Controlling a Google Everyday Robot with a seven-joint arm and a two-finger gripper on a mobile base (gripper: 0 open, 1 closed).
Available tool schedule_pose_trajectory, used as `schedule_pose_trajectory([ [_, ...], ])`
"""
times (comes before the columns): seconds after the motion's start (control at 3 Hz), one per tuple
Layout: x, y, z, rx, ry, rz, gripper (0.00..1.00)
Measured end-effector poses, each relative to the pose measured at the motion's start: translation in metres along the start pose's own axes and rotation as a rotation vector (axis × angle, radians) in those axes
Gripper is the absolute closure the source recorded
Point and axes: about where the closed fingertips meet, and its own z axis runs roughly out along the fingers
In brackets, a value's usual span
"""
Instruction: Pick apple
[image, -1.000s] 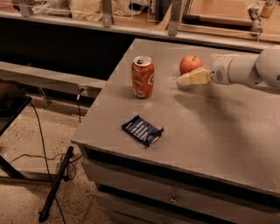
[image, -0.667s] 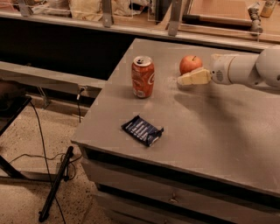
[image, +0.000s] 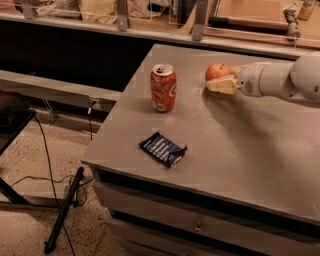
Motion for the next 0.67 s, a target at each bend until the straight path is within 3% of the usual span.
schedule_pose_trajectory([
  [0.67, -0.0011, 0.0033, 0.0036, -0.016, -0.003, 0.005, 0.85],
])
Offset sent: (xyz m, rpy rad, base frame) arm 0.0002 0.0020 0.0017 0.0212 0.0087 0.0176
